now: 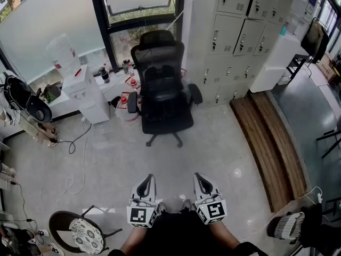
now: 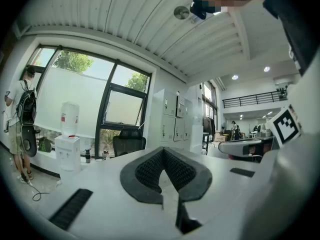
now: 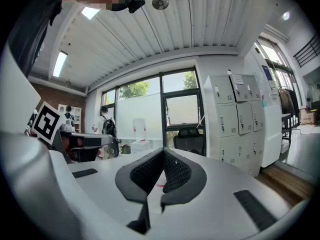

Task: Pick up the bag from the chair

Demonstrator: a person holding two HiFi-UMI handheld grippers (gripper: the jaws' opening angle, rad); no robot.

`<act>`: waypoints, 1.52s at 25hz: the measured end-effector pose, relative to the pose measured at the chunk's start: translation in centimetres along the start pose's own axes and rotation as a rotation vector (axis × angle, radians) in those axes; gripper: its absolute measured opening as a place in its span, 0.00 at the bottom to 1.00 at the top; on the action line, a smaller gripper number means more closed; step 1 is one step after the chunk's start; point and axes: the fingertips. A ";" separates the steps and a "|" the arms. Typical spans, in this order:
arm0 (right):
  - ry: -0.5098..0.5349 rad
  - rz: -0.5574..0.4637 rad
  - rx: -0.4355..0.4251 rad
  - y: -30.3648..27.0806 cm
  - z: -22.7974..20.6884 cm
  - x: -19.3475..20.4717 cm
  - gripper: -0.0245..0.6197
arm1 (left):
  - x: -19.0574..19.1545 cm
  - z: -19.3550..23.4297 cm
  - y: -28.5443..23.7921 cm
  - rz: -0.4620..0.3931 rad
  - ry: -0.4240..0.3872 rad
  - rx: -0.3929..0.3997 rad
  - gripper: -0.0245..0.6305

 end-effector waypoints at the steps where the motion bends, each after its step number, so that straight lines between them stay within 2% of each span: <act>1: 0.001 0.002 -0.002 -0.1 0.0 0.0 0.03 | 0.0 0.1 -0.1 -0.003 0.001 -0.001 0.04; 14: 0.008 0.006 -0.016 -1.1 0.2 0.1 0.03 | 0.0 0.6 -0.6 -0.005 0.000 -0.001 0.04; 22: -0.028 -0.016 -0.003 -1.2 -0.3 0.2 0.03 | 0.8 0.1 -0.7 0.016 -0.014 0.019 0.04; 23: -0.042 -0.006 -0.013 -1.3 -0.3 0.4 0.15 | 1.0 -0.1 -0.8 0.023 -0.015 0.026 0.04; 24: -0.055 0.005 -0.020 -1.5 -0.4 0.6 0.28 | 1.2 -0.2 -1.0 0.029 -0.011 0.033 0.06; 25: -0.063 0.012 -0.021 -1.6 -0.5 0.8 0.32 | 1.4 -0.4 -1.1 0.034 -0.005 0.037 0.12; 26: -0.065 0.016 -0.018 -1.6 -0.7 0.8 0.32 | 1.5 -0.5 -1.3 0.039 0.000 0.042 0.24; 27: -0.063 0.017 -0.015 -1.6 -0.8 0.8 0.32 | 1.5 -0.7 -1.4 0.043 0.004 0.045 0.31; 33: -0.056 0.024 -0.022 -1.6 -1.4 0.8 0.32 | 1.6 -1.4 -2.0 0.058 -0.003 0.056 0.32; 38: -0.053 0.034 -0.035 -1.6 -2.4 0.8 0.32 | 1.6 -2.0 -2.8 0.065 -0.013 0.033 0.32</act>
Point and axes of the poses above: the fingertips, and each gripper's own axes: y backward along the fingers, z to its left, x out of its underside, and after that the axes turned 11 degrees about -y, right-handed
